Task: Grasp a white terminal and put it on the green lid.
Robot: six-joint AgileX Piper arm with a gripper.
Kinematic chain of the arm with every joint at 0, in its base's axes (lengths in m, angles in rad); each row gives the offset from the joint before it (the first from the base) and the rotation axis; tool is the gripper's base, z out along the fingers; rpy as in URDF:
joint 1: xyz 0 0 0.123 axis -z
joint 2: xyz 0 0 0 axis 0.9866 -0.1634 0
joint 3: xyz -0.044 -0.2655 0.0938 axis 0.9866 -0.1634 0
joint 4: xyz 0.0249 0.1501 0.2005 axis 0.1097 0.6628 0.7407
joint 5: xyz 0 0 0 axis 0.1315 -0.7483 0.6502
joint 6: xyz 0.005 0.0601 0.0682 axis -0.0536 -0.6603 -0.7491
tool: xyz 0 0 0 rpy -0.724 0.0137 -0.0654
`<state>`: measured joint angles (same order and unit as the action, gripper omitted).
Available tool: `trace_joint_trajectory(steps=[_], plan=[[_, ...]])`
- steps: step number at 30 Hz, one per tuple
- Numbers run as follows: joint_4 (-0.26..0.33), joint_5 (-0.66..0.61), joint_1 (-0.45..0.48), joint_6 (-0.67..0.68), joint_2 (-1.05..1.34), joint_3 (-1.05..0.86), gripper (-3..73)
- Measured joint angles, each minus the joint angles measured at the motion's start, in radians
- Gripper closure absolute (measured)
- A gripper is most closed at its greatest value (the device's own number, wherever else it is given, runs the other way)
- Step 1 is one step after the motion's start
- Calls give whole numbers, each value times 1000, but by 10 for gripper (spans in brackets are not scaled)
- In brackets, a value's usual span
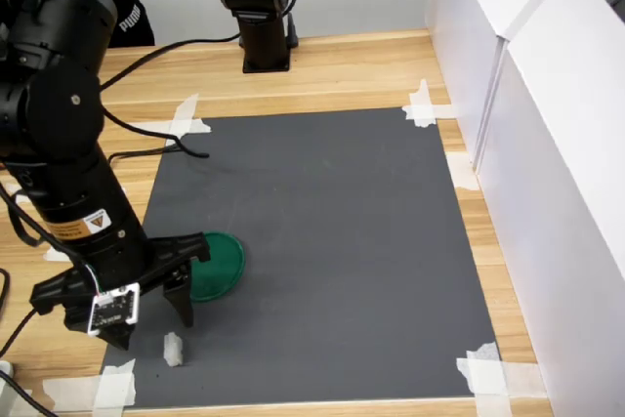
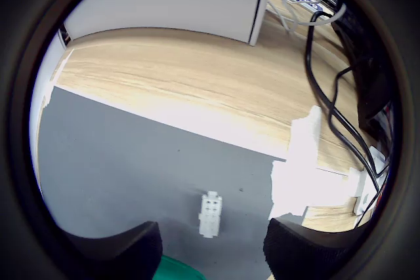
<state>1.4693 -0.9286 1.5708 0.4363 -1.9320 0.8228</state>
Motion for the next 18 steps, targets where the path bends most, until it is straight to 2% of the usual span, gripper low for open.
trace_joint_trajectory(steps=[18], plan=[[5,52,-5,8,-52,1,68]])
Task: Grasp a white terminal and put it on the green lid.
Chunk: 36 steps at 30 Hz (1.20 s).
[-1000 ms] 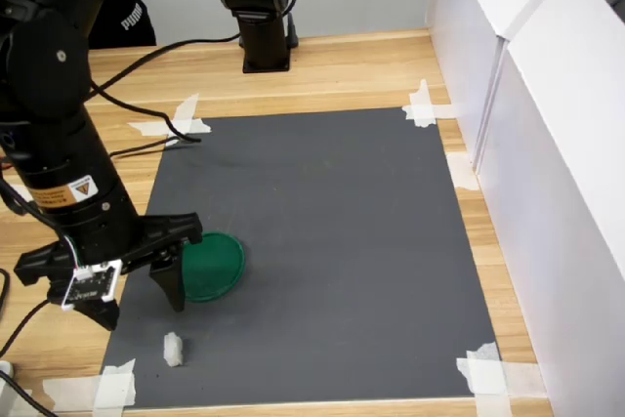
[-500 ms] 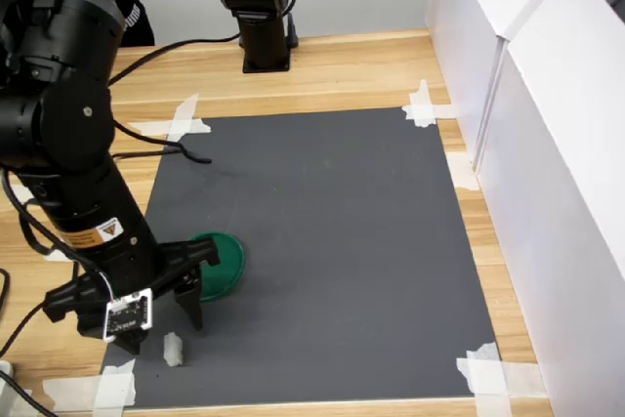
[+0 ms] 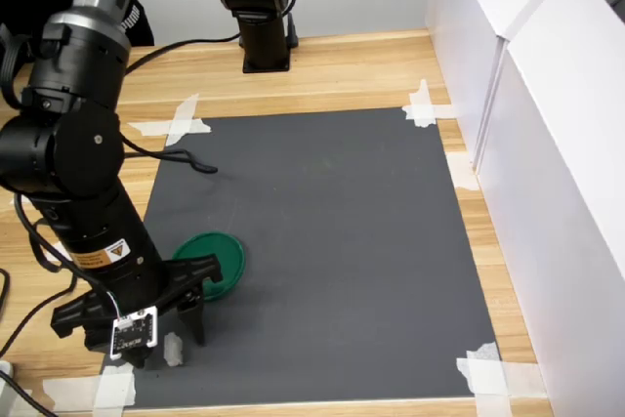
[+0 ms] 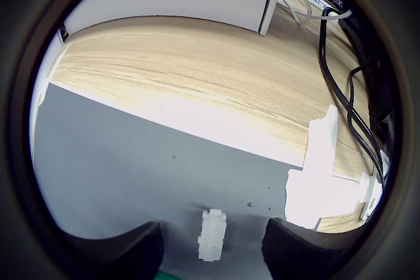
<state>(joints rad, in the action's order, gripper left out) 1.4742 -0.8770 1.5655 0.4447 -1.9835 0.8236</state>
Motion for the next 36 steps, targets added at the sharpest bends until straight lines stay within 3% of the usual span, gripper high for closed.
trace_joint_trajectory(steps=[7,10,18,29,36], plan=[[2,9,0,9,-11,0,136],[2,17,0,10,-12,0,235],[3,19,0,10,-15,0,599],[5,-13,0,-14,33,0,606],[17,-109,0,-29,148,0,606]])
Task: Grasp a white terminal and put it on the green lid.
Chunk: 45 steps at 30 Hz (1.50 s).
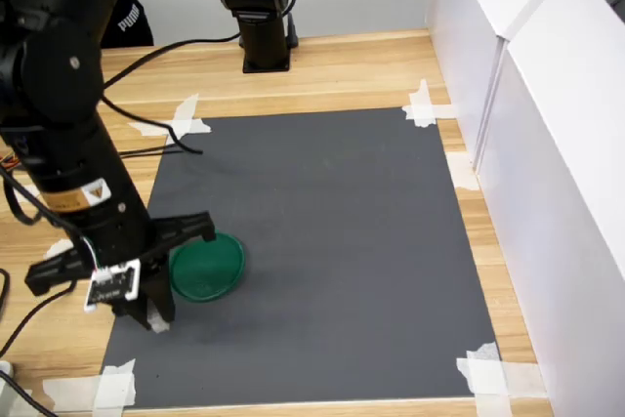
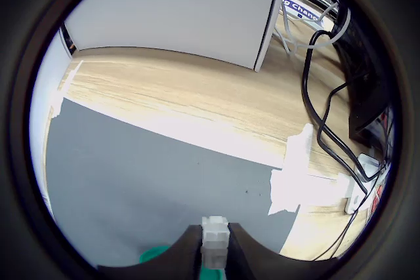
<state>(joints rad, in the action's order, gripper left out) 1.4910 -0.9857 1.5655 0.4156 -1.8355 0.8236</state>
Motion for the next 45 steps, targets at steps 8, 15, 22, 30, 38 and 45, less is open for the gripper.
trace_joint_trajectory(steps=[8,15,22,30,38,45], plan=[[1,-49,0,49,119,-103,606],[1,-47,0,95,198,-263,606],[-24,0,0,119,206,-339,606],[-79,90,0,144,196,-388,606],[-75,108,0,198,128,-389,606],[-63,109,0,233,91,-389,606]])
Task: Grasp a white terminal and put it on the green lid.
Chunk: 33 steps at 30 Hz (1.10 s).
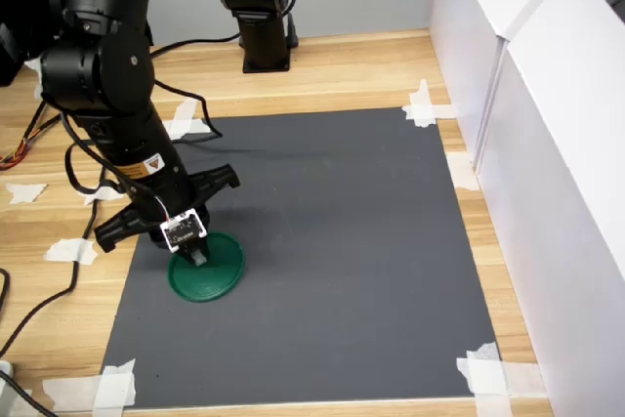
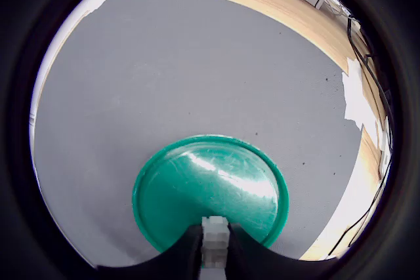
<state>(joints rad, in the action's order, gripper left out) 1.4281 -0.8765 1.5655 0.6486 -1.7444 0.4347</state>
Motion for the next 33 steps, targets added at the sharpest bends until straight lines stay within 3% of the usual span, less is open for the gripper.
trace_joint_trajectory(steps=[7,10,17,21,28,33], plan=[[5,1,0,39,-4,0,592],[6,6,0,74,-4,0,534],[8,8,0,78,-4,0,182],[26,11,0,62,8,-1,69],[94,42,0,-19,119,-1,64],[109,45,0,-92,235,-1,191]])
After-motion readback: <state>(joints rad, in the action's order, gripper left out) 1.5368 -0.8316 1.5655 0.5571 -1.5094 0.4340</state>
